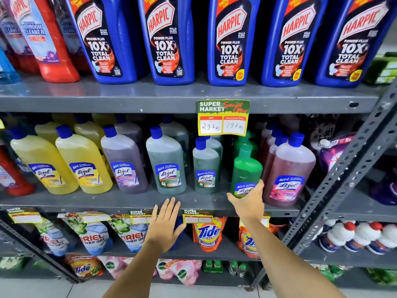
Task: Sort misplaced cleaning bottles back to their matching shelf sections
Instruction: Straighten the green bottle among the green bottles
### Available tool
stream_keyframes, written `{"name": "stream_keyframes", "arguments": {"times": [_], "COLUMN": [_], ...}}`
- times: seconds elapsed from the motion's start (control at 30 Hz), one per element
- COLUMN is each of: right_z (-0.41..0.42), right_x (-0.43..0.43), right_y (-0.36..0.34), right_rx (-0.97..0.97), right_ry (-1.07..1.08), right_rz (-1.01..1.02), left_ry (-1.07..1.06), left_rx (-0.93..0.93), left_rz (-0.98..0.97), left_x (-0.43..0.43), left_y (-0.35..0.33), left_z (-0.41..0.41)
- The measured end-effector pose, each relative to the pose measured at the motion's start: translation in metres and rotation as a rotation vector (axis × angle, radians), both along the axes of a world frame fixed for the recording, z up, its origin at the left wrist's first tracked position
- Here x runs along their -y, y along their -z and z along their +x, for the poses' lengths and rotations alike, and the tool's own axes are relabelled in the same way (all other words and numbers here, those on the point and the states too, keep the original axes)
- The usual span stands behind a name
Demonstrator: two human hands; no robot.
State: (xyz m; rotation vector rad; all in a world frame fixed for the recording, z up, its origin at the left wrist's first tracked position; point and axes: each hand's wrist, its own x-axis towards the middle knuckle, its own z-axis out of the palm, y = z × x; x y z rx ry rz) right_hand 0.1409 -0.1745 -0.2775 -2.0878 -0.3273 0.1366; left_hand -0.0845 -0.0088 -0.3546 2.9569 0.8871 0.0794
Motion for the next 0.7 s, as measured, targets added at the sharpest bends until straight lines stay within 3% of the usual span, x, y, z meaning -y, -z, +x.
{"name": "stream_keyframes", "arguments": {"times": [0.7], "right_z": [0.003], "right_x": [0.002], "right_y": [0.007], "right_rx": [0.022], "right_ry": [-0.078], "right_rz": [0.077], "left_ry": [0.026], "left_rx": [-0.003], "left_rz": [-0.011], "left_x": [0.000], "left_y": [-0.007], "left_z": [0.000]}}
